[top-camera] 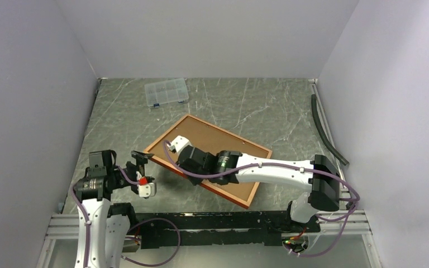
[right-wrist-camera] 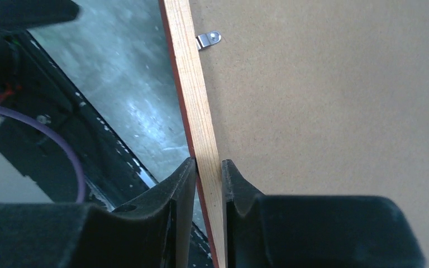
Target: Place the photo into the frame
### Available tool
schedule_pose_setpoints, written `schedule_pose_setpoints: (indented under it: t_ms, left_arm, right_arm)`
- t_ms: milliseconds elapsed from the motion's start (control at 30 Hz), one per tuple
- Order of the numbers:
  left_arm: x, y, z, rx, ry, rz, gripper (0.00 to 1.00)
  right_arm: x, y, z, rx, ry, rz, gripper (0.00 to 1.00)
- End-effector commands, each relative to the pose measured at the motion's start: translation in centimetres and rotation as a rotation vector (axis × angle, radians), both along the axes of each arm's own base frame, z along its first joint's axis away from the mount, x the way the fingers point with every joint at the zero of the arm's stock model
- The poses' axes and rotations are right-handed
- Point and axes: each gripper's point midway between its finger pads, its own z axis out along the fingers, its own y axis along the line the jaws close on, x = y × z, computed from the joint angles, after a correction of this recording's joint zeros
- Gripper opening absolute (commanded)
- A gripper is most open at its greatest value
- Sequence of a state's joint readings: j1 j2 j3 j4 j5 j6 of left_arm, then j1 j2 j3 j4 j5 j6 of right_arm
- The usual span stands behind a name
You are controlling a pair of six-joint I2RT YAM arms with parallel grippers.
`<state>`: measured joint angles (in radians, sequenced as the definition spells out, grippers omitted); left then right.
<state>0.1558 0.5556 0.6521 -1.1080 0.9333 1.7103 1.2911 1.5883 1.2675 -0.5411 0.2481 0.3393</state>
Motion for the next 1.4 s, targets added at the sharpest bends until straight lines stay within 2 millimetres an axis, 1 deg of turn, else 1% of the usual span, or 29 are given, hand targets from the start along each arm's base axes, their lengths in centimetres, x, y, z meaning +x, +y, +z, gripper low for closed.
schedule_pose_setpoints:
  t_ms: [0,100,233,300,367,467,567,633,700,800,867,900,1000,1067,1100,1167,1233,1267,1367]
  left_arm:
    - [2.3,-1.4,2.8,0.033,-0.311,-0.193,0.95]
    - [2.6,-1.6,2.8,0.054,-0.339,-0.239,0.94]
    - [3.2,-2.2,3.6,0.048,-0.433,-0.278,0.91]
    - [3.3,-2.5,3.4,0.068,-0.450,-0.314,0.88]
    - [3.5,-2.7,3.0,0.102,-0.443,-0.351,0.81]
    - [3.9,-3.1,3.0,0.140,-0.434,-0.395,0.68]
    - [4.3,-3.5,2.8,0.174,-0.415,-0.426,0.59]
    - [4.6,-4.1,3.0,0.174,-0.418,-0.430,0.54]
    - [4.8,-4.6,3.0,0.185,-0.424,-0.435,0.52]
    - [5.4,-4.8,2.8,0.211,-0.444,-0.438,0.49]
    - [5.7,-5.0,3.0,0.209,-0.462,-0.435,0.44]
    - [5.8,-5.2,3.2,0.205,-0.465,-0.431,0.40]
    - [6.0,-5.4,3.8,0.208,-0.451,-0.422,0.23]
    - [6.2,-5.4,4.2,0.214,-0.448,-0.414,0.17]
    - [6.3,-5.4,4.4,0.215,-0.448,-0.410,0.15]
    - [6.4,-5.5,4.8,0.209,-0.452,-0.408,0.13]
    - [6.4,-5.7,5.3,0.201,-0.451,-0.403,0.13]
    - [6.4,-5.8,5.5,0.192,-0.445,-0.400,0.12]
    - [6.3,-6.2,6.4,0.158,-0.401,-0.378,0.13]
  right_arm:
    - [0.7,2.1,4.9,0.114,0.009,0.030,0.02]
    - [1.0,2.6,6.0,0.131,0.027,0.036,0.00]
    - [0.9,3.2,6.9,0.147,0.039,0.055,0.00]
    - [0.9,3.4,7.3,0.150,0.042,0.059,0.00]
    - [0.8,3.4,7.6,0.152,0.046,0.066,0.00]
    - [0.9,3.5,8.2,0.154,0.045,0.068,0.00]
    - [1.1,3.4,8.7,0.167,0.050,0.068,0.00]
    - [1.3,3.3,9.1,0.176,0.052,0.060,0.00]
    - [1.3,3.1,9.4,0.187,0.056,0.057,0.00]
    - [1.5,2.8,9.9,0.214,0.075,0.053,0.00]
    - [1.7,2.6,10.3,0.228,0.079,0.052,0.00]
    - [1.8,2.3,10.4,0.225,0.078,0.047,0.03]
    - [2.6,1.3,10.6,0.224,0.071,0.027,0.13]
    - [3.0,0.6,11.0,0.234,0.070,0.017,0.20]
    - [3.1,0.3,11.2,0.237,0.066,0.014,0.26]
    - [3.5,-0.3,11.9,0.231,0.042,0.009,0.45]
    - [3.4,-0.8,12.5,0.211,0.017,0.036,0.60]
    - [3.4,-1.2,12.8,0.186,-0.009,0.064,0.73]
    - [3.2,-2.8,12.3,0.074,-0.042,0.129,0.96]
